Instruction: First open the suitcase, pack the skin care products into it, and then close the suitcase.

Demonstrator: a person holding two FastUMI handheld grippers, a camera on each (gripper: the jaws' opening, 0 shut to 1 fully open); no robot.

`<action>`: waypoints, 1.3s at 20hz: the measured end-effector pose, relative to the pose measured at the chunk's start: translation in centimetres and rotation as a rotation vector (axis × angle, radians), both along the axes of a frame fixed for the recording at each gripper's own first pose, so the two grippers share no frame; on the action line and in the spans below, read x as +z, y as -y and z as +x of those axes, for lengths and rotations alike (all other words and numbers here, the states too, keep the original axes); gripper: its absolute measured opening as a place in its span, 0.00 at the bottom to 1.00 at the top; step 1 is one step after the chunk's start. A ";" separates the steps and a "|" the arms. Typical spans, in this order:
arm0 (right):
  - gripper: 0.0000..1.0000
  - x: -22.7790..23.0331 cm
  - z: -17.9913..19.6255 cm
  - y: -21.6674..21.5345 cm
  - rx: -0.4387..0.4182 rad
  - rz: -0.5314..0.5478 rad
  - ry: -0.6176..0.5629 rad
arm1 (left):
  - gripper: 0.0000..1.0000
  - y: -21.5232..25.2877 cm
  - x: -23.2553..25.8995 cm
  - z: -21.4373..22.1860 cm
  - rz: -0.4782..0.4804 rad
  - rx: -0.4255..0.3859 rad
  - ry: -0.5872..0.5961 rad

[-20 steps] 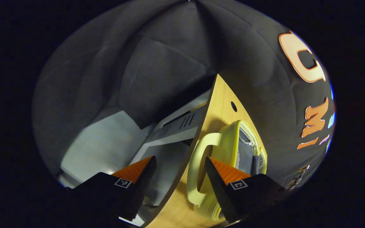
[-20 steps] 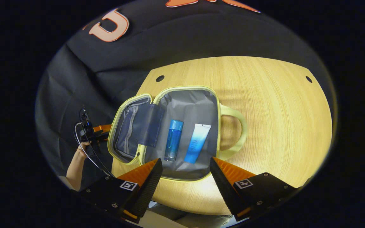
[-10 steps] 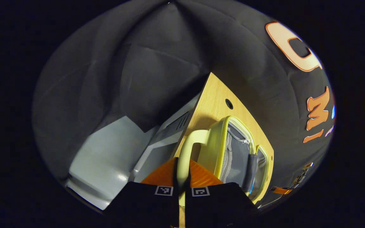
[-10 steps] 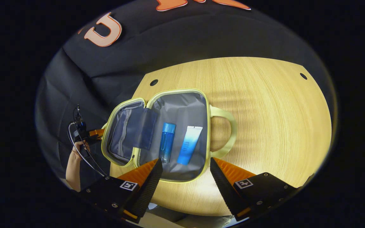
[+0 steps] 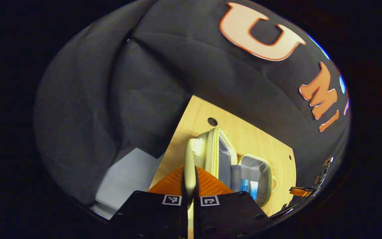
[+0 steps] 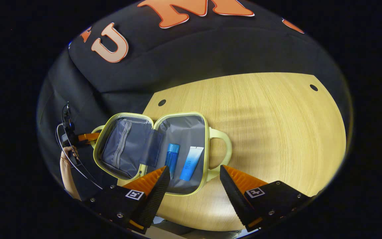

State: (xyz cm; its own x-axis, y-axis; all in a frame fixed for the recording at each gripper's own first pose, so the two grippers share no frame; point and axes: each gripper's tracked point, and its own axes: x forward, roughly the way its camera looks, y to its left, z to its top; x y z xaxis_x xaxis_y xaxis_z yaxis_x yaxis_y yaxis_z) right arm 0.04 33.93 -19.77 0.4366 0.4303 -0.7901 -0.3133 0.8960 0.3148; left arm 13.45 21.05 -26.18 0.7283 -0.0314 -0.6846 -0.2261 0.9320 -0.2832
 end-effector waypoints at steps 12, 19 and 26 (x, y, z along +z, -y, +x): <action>0.96 3.6 3.2 14.8 0.030 0.078 0.042 | 0.06 23.4 8.6 1.4 0.378 -0.075 0.032; 0.96 3.4 4.2 24.4 -0.032 0.095 0.025 | 0.06 36.5 2.9 4.4 0.440 -0.173 -0.054; 0.96 0.8 3.5 31.0 -0.084 0.061 -0.013 | 0.07 42.7 -4.3 6.0 0.443 -0.246 -0.150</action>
State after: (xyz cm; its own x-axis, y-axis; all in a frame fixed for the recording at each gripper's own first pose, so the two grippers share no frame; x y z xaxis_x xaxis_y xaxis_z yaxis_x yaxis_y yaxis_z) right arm 3.53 2.90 -18.98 0.4629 0.4402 -0.7694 -0.2334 0.8979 0.3732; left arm 19.46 -21.66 -30.50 0.6286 0.1269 -0.7673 0.0071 0.9856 0.1688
